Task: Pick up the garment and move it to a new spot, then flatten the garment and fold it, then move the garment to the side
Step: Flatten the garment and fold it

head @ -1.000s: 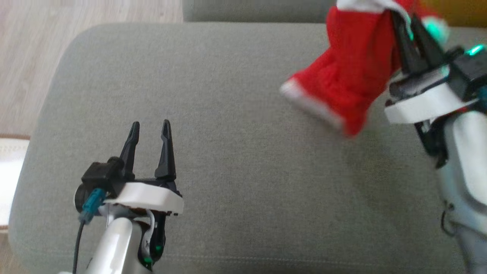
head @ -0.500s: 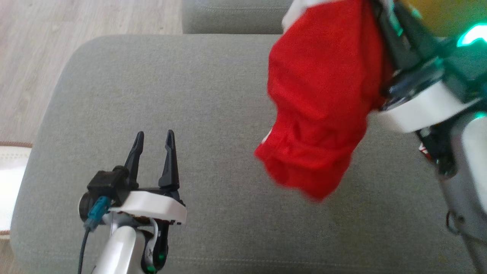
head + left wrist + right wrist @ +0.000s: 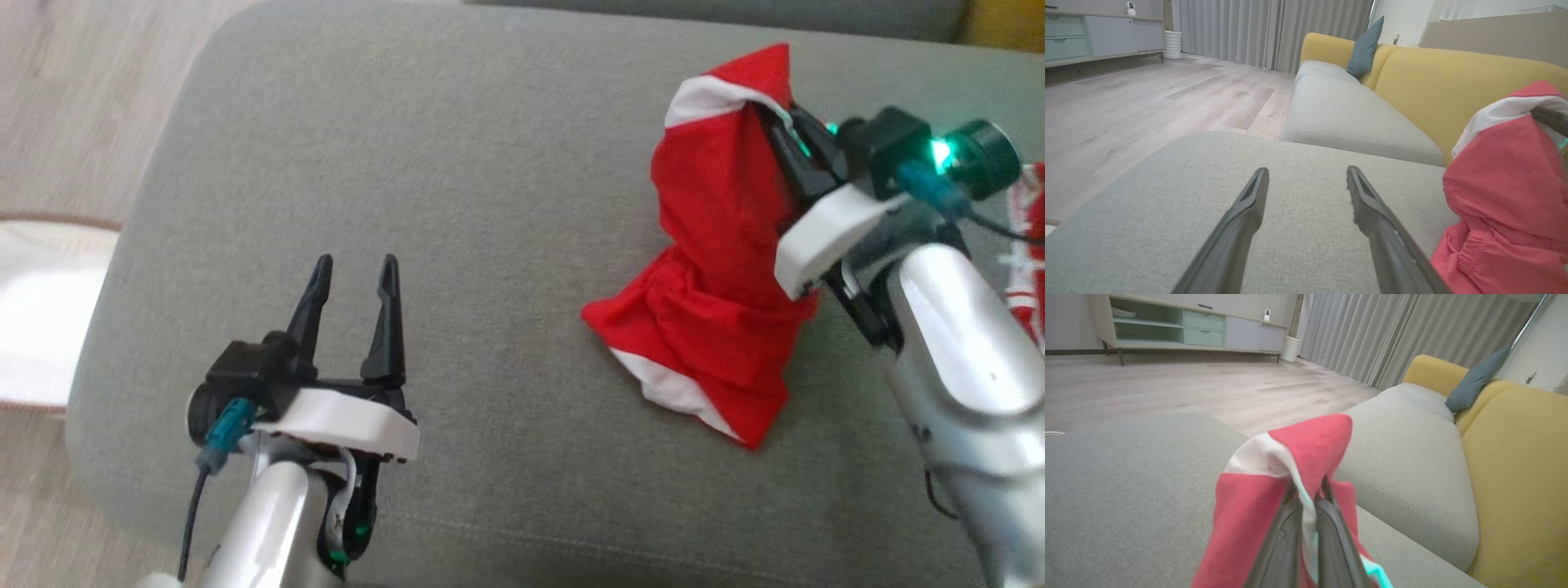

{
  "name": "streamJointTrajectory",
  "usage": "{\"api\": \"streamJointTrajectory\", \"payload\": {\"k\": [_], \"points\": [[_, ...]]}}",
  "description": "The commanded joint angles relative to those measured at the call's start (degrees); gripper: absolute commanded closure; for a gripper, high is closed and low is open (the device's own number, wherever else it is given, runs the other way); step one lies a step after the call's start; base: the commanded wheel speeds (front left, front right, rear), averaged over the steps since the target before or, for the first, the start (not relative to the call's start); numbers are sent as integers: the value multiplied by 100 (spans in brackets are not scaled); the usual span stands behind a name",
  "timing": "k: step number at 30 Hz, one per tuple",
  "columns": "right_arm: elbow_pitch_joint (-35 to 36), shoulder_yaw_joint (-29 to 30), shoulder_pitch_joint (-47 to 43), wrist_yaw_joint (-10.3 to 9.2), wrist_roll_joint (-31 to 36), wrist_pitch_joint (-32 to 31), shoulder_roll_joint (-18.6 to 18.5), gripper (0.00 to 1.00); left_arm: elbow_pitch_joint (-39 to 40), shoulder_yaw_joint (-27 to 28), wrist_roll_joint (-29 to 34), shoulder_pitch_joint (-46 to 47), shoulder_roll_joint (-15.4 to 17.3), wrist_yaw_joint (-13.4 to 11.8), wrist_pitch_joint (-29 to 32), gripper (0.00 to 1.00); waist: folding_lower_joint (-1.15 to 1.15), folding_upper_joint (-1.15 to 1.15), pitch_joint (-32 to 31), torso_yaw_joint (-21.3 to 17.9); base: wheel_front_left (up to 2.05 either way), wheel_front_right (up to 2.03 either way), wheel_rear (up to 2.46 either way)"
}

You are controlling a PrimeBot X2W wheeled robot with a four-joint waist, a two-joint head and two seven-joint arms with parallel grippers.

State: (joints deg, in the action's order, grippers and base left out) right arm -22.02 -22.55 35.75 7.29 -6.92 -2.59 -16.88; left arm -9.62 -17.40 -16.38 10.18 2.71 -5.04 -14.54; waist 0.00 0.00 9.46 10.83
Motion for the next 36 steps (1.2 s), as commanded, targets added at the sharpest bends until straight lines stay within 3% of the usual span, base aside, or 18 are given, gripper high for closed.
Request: {"api": "streamJointTrajectory", "payload": {"k": [1,12,13,14,20,26,31,36], "points": [[-101,-45,374,20,106,140,57,100,159,142,-68,267,17,-13,-46,0,0,0,185,182,0,0,0],[-1448,385,1672,20,246,1032,615,100,190,-74,-201,455,17,-85,-46,0,0,0,548,478,0,0,0],[-1607,421,1747,20,275,1073,635,34,184,-88,-205,458,17,-90,-46,0,0,0,557,478,0,0,0],[-1810,466,1803,20,338,1054,636,0,177,-102,-209,463,17,-95,-46,0,0,0,560,476,0,0,0],[-2688,737,1932,20,700,1195,713,0,151,-112,-202,532,17,-114,-46,0,0,0,499,330,0,0,0],[-2933,1050,1697,20,829,1548,824,0,134,23,-133,486,17,-90,-46,0,0,0,266,-8,0,0,0],[-2473,1153,1112,20,820,1728,928,0,199,139,-92,427,17,-38,-46,0,0,0,-29,-366,0,0,0],[-1394,1403,172,20,737,1755,1028,0,306,221,-110,345,17,-26,-46,0,0,0,-287,-697,0,0,0]]}}
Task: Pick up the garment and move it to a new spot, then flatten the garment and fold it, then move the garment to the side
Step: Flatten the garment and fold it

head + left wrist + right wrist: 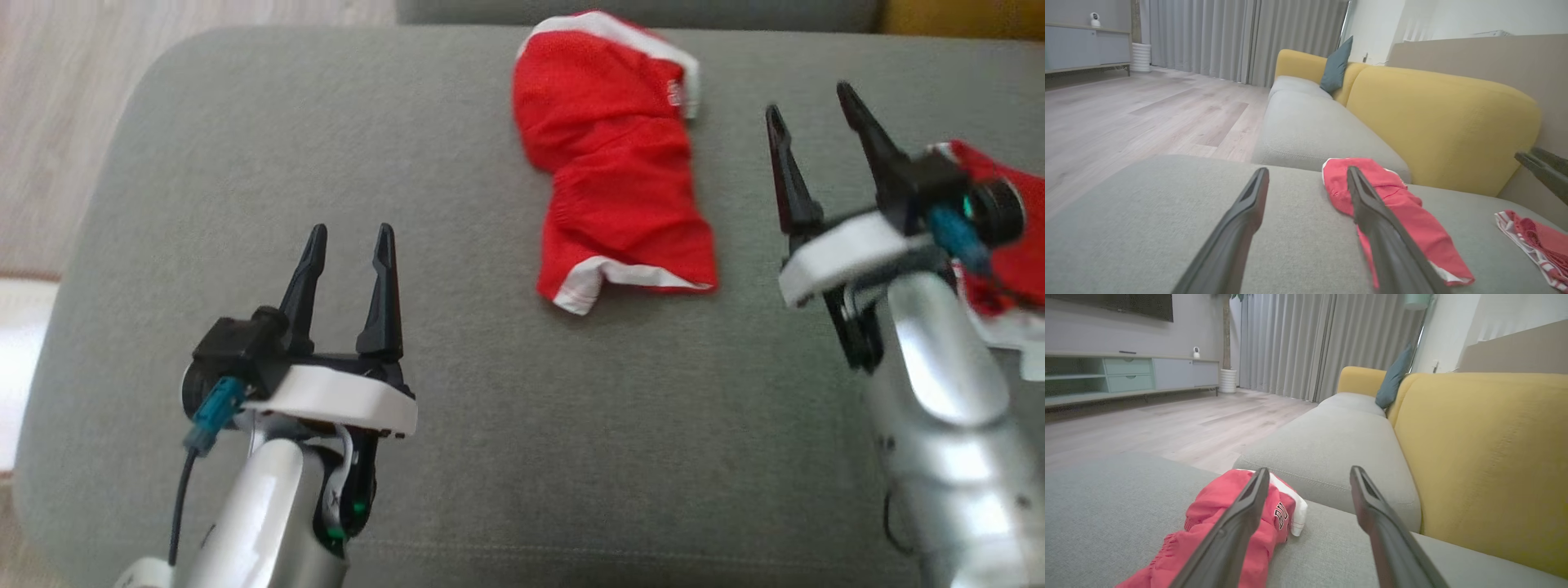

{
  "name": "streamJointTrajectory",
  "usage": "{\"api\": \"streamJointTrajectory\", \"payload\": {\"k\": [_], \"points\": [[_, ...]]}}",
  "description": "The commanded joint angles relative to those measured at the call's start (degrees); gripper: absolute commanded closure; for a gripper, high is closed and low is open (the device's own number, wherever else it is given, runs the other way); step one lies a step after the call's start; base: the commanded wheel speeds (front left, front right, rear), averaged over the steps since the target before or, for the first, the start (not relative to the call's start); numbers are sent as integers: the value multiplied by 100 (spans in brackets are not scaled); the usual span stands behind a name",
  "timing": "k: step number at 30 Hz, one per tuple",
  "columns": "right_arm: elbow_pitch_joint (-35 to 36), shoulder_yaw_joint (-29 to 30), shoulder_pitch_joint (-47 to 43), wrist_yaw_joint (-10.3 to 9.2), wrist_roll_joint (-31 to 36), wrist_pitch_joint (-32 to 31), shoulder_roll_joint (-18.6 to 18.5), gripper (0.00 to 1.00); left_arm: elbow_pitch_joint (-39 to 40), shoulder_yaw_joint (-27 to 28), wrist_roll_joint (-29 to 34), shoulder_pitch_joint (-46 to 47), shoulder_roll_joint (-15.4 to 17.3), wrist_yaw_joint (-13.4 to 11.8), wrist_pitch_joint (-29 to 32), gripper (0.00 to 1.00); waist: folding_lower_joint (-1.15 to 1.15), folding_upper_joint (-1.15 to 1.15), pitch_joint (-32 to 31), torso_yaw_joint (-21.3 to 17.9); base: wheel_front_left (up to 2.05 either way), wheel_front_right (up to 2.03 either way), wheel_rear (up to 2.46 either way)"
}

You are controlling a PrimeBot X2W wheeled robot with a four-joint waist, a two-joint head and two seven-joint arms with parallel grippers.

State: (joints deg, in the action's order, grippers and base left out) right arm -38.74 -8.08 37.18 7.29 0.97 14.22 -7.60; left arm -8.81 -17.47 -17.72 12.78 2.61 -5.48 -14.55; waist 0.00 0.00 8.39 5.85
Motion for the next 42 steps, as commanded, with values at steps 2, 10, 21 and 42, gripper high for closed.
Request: {"api": "streamJointTrajectory", "payload": {"k": [2,10,21,42], "points": [[790,81,-435,20,-70,75,159,0,253,262,22,22,27,8,-45,0,0,0,-248,-309,0,0,0],[2095,318,-1889,20,-79,15,383,0,304,283,11,-274,27,20,-45,0,0,0,-319,-531,0,0,0],[2556,-168,-1893,20,145,-570,397,0,247,132,-8,-238,27,86,-45,0,0,0,-53,-86,0,0,0],[250,-1211,-342,20,239,-1503,-426,0,205,-297,-353,103,27,-53,-45,0,0,0,738,1239,0,0,0]]}}
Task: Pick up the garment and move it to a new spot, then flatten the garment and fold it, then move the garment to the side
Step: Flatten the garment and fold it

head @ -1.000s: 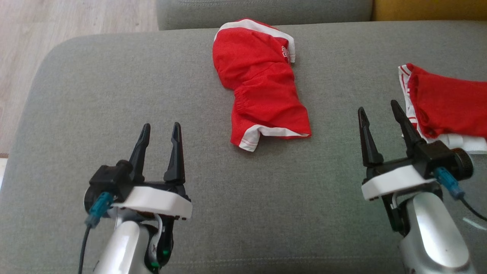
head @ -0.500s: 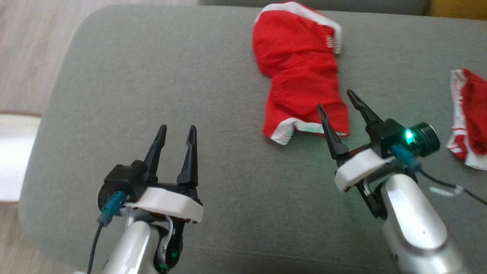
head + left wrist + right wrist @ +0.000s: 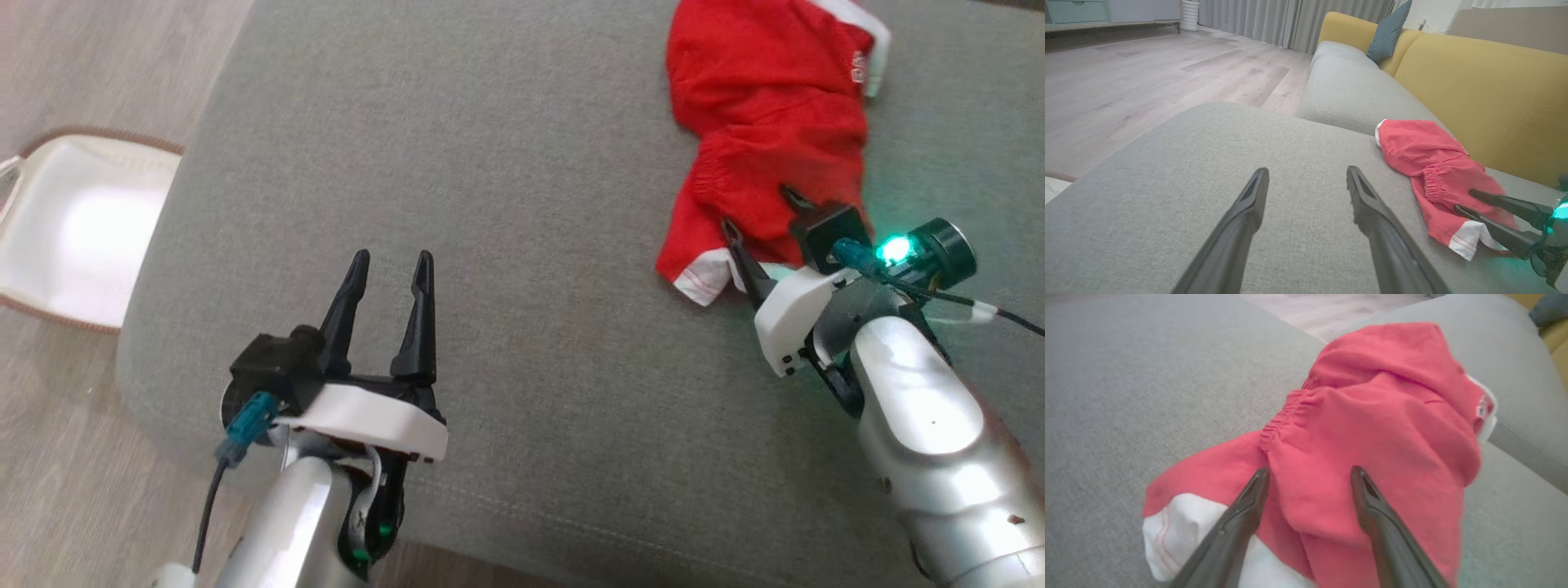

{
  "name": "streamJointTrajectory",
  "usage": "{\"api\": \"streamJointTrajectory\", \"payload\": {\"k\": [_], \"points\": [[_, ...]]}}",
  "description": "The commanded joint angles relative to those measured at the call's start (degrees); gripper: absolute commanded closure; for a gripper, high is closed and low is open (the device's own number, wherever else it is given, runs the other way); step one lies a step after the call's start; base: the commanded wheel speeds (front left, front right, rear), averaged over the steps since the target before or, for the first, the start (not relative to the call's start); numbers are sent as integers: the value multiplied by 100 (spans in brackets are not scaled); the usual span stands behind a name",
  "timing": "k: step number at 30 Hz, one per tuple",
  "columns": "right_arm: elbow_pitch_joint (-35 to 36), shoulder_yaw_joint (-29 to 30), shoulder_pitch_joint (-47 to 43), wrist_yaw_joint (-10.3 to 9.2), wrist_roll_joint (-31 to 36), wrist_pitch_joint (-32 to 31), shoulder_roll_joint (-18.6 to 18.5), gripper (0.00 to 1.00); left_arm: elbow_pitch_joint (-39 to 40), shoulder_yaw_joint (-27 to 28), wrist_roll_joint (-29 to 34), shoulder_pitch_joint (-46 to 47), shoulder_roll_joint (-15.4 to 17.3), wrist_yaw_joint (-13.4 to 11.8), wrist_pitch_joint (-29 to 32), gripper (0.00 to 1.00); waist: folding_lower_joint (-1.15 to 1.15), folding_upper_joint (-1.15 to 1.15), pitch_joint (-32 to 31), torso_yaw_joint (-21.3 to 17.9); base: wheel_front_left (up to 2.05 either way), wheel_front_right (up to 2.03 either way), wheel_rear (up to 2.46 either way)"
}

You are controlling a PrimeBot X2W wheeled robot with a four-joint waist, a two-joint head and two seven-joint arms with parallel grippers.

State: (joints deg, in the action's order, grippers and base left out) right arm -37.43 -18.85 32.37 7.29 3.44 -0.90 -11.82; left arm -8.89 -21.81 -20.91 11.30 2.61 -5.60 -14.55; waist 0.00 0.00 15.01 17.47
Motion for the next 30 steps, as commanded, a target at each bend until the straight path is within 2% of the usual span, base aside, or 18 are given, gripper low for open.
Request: {"api": "streamJointTrajectory", "payload": {"k": [1,7,8,9,19,25,30], "points": [[48,-166,170,20,-33,15,-23,0,215,129,-44,257,27,-46,-45,0,0,0,91,91,0,0,0],[-269,-159,324,20,-125,114,-65,0,224,100,-83,295,27,-77,-45,0,0,0,162,101,0,0,0],[-306,-95,344,20,-159,151,-39,54,222,97,-82,307,27,-81,-45,0,0,0,168,92,0,0,0],[-338,-24,367,20,-186,191,-8,100,220,99,-77,317,27,-85,-45,0,0,0,172,79,0,0,0],[-395,468,443,20,-361,702,328,100,176,180,37,319,27,-73,-45,0,0,0,53,-239,0,0,0],[-73,989,337,20,-653,1113,687,100,124,335,184,189,27,-25,-45,0,0,0,-156,-664,0,0,0],[311,1166,458,20,-754,1202,727,100,67,441,343,115,27,62,-45,0,0,0,-389,-992,0,0,0]]}}
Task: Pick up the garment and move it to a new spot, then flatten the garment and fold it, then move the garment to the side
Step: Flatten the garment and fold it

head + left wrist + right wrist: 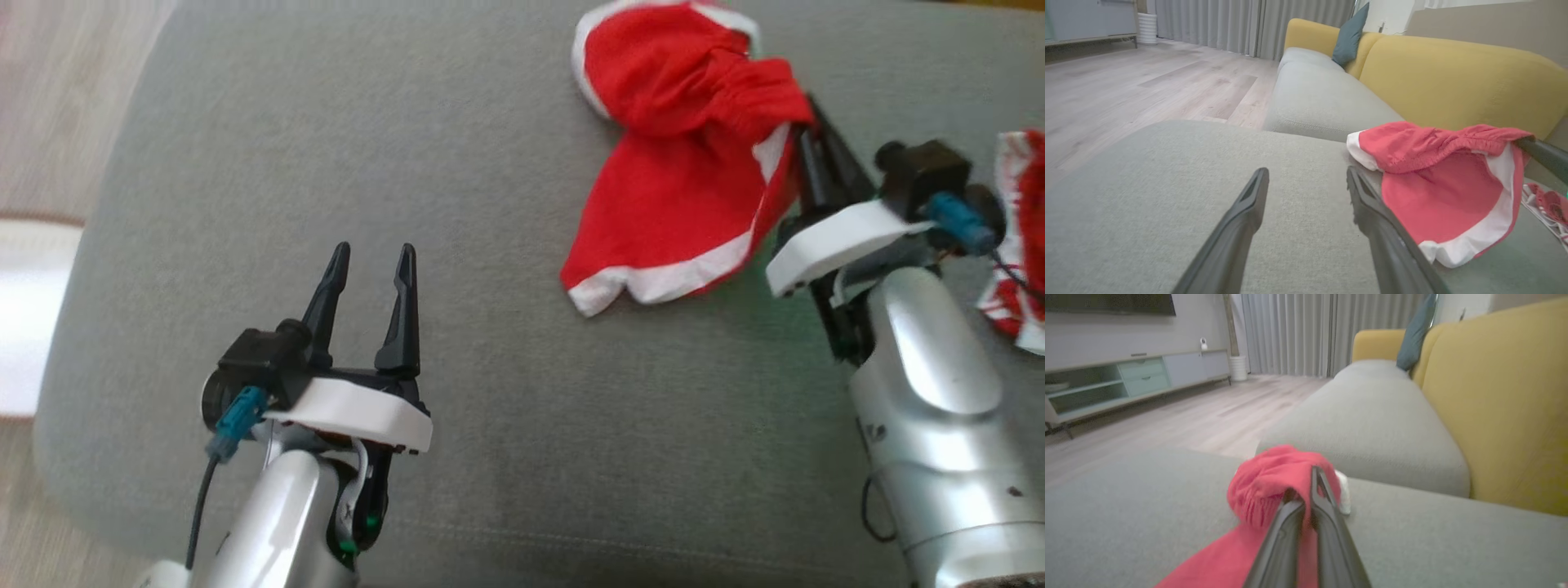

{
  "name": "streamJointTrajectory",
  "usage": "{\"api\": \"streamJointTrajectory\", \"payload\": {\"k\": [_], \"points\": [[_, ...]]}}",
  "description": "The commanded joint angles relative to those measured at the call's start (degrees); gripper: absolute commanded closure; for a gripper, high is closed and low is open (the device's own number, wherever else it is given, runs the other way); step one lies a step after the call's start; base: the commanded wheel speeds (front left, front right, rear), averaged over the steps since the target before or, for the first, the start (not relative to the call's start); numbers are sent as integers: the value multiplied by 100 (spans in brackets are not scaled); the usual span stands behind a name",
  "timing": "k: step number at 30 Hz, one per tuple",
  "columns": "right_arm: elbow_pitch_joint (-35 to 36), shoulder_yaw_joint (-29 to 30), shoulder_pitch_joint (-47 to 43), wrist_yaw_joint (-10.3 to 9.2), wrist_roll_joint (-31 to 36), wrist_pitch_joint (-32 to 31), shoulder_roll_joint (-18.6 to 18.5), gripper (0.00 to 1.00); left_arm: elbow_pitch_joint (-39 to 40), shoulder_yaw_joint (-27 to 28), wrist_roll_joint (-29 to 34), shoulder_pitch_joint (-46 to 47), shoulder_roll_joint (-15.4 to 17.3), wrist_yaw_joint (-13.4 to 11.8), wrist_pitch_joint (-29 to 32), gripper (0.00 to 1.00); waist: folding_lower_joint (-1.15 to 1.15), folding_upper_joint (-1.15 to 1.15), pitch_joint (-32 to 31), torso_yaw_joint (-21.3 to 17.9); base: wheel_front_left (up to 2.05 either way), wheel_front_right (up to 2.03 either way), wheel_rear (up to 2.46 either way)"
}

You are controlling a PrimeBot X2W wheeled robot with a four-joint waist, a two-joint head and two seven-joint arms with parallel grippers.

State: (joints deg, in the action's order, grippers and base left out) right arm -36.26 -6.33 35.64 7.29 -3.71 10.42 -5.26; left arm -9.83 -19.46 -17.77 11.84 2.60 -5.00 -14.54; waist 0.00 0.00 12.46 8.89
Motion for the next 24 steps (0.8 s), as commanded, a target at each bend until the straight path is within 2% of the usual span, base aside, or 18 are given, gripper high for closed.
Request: {"api": "streamJointTrajectory", "payload": {"k": [1,6,12,18,24], "points": [[294,-33,185,20,-44,64,40,100,163,229,41,50,28,9,-46,0,0,0,-185,-189,0,0,0],[844,144,481,20,54,-131,-318,100,174,237,70,-13,28,31,-46,0,0,0,-375,-355,0,0,0],[1627,31,620,20,280,-442,-730,100,227,187,3,-78,28,3,-46,0,0,0,-452,-318,0,0,0],[1878,-743,180,20,228,-754,-605,100,216,156,-17,-132,28,-1,-46,0,0,0,-413,-186,0,0,0],[1296,-1597,-236,20,178,-756,-240,100,188,140,-11,-71,28,14,-46,0,0,0,-330,-39,0,0,0]]}}
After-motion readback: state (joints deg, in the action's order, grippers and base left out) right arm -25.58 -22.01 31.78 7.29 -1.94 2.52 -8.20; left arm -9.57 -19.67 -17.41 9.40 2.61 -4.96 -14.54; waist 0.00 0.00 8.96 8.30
